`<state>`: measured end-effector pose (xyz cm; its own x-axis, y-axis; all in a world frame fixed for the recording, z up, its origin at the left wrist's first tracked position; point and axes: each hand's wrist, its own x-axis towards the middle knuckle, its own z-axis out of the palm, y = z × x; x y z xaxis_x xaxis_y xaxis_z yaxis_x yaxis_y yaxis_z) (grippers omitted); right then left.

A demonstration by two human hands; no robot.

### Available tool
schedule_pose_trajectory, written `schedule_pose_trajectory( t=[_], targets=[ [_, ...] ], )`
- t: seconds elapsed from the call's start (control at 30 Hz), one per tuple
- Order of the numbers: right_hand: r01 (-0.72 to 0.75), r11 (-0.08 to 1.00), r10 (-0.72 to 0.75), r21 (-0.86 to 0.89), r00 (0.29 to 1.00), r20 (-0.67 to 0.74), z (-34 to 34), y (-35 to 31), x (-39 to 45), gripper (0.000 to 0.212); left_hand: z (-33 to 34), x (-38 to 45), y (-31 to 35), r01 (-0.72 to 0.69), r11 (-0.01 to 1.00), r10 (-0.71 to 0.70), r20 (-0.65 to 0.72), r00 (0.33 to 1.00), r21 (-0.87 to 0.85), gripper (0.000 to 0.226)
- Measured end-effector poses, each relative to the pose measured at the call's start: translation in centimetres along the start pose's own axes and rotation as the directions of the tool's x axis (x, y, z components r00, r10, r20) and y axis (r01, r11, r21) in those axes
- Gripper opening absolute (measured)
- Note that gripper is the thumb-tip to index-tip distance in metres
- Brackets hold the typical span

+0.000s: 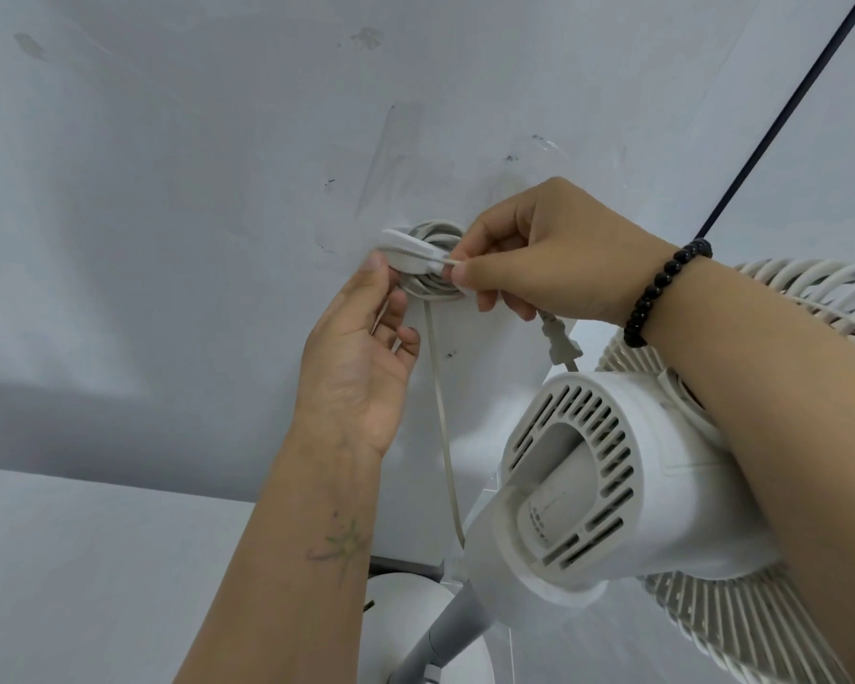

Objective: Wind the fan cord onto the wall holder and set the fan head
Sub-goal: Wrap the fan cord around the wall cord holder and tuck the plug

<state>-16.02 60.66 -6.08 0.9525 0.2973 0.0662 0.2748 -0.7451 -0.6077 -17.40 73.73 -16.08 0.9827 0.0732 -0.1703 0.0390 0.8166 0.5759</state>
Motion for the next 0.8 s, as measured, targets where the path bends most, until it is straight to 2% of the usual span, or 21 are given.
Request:
schedule_pose_trajectory(
  t=[0.13,0.3,0.53,0.8],
  targets=[
    [0.081,0.996,-0.074,0.036,0.985,-0.155,-0.29,0.02,-0.04,0.009,0.07,-0.21,0.13,-0.008,1.0,0.008,0.032,0.999,-0.005,0.027],
    [0.118,0.991,-0.1,0.057,0.963,-0.249,-0.34,0.23,0.4,0.008,-0.25,-0.24,0.48,-0.027,0.998,0.023,0.075,0.997,0.059,0.029],
    [0.069,0.996,-0.054,0.051,0.965,-0.257,-0.34,0.48,0.71,0.015,-0.55,-0.16,0.52,-0.069,0.99,0.055,0.107,0.993,0.126,0.021],
    [0.044,0.999,-0.036,0.016,0.938,-0.344,-0.29,-0.21,0.71,0.019,-0.49,-0.09,0.48,-0.091,0.988,0.077,0.112,0.991,0.123,0.017]
  ],
)
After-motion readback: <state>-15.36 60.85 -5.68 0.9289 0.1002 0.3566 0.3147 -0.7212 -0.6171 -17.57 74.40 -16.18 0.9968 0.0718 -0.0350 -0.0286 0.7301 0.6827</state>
